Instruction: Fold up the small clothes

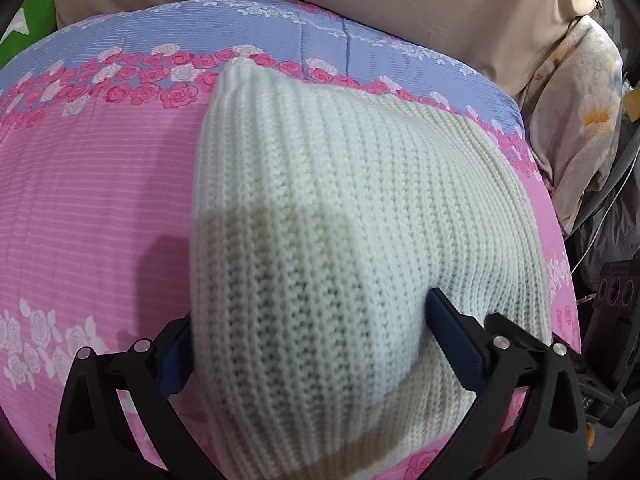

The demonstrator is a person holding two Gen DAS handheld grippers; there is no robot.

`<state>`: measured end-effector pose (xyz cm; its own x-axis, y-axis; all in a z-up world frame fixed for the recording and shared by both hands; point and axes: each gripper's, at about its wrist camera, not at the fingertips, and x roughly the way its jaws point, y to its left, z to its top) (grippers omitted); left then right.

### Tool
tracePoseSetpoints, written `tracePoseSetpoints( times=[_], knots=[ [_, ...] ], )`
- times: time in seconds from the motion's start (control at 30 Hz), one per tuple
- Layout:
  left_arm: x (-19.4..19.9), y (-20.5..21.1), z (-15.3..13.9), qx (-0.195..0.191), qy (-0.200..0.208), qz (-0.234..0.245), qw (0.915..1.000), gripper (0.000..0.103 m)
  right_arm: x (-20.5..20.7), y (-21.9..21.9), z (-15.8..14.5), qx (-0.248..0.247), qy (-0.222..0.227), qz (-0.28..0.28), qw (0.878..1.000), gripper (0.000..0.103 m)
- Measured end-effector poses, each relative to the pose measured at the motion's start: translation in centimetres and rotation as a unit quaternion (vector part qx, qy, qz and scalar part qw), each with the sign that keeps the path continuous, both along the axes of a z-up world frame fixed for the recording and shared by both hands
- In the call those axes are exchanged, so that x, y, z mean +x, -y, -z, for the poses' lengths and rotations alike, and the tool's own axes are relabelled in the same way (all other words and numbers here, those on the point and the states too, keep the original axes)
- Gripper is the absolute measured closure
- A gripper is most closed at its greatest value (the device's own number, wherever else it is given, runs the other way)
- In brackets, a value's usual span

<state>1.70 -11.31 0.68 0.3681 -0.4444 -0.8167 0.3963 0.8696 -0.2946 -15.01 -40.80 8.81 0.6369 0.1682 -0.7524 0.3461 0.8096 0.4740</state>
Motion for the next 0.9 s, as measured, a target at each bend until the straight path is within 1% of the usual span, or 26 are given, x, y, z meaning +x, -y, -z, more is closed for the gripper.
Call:
tracePoseSetpoints(
  times=[0.1, 0.53, 0.57, 0.6, 0.63, 0.67, 0.7, 0.73, 0.77, 0.8, 0.87, 0.9],
  knots=[
    [0.2, 0.4, -0.1, 0.005, 0.002, 0.000, 1.0000, 0.005, 0.5, 0.4, 0.1, 0.009, 0.006, -0.001, 1.000, 0.017],
    [0.7, 0.9, -0.2, 0.008, 0.002, 0.007, 0.9999, 0.005, 2.0, 0.5, 0.1, 0.007, 0.019, -0.007, 1.000, 0.018],
    [0.7, 0.9, -0.2, 0.008, 0.002, 0.007, 0.9999, 0.005, 2.0, 0.4, 0.1, 0.006, 0.020, -0.005, 1.000, 0.020],
    [0.7, 0.8, -0.2, 0.007, 0.002, 0.008, 0.9999, 0.005, 2.0, 0.4, 0.1, 0.011, 0.022, -0.004, 1.000, 0.025],
    [0.6, 0.8, -0.2, 0.007, 0.002, 0.008, 0.9999, 0.005, 2.0, 0.4, 0.1, 0.016, 0.023, -0.004, 1.000, 0.028],
    [0.6, 0.9, -0.4, 0.007, 0.004, 0.011, 0.9999, 0.005, 1.9, 0.3, 0.0, 0.020, 0.025, -0.005, 0.999, 0.034],
    [0.4, 0.7, -0.6, 0.006, 0.007, 0.014, 0.9999, 0.008, 1.7, 0.2, -0.1, 0.024, 0.029, -0.003, 0.999, 0.042],
    [0.2, 0.7, -0.9, 0.004, 0.011, 0.020, 0.9997, 0.013, 1.6, 0.1, -0.3, 0.028, 0.034, -0.002, 0.999, 0.045],
    [-0.2, 0.7, -1.4, 0.004, 0.020, 0.029, 0.9994, 0.024, 1.4, 0.1, -0.6, 0.028, 0.037, 0.001, 0.999, 0.051],
    [-0.6, 0.6, -2.1, 0.002, 0.032, 0.037, 0.9988, 0.037, 1.1, -0.2, -1.1, 0.023, 0.043, 0.005, 0.999, 0.054],
    [-1.1, 0.2, -3.5, -0.009, 0.044, 0.049, 0.9978, 0.051, 0.4, -0.9, -2.2, 0.014, 0.058, 0.006, 0.998, 0.057],
    [-1.4, -0.1, -4.1, -0.017, 0.049, 0.059, 0.9969, 0.054, -0.1, -1.4, -3.1, 0.009, 0.067, 0.007, 0.998, 0.058]
  ],
)
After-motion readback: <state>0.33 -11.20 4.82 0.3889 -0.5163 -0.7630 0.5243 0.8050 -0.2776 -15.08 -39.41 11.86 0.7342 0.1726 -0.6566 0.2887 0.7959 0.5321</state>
